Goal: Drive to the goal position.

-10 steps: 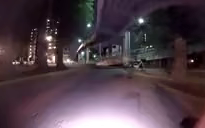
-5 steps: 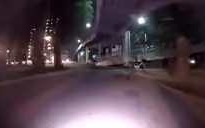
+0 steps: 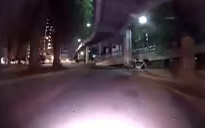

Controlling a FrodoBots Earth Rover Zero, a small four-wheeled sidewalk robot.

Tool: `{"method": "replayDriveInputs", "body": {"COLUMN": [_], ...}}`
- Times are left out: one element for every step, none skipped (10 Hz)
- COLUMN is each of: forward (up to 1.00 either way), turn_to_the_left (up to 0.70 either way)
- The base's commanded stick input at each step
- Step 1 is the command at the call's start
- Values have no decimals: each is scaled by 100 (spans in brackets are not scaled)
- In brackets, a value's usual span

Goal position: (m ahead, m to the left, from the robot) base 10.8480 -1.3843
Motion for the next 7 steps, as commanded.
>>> {"method": "replayDriveInputs", "body": {"forward": [70, 70, 70, 70, 70, 70, 70], "turn_to_the_left": [-13, -11, 0, 0, 0, 0, 0]}}
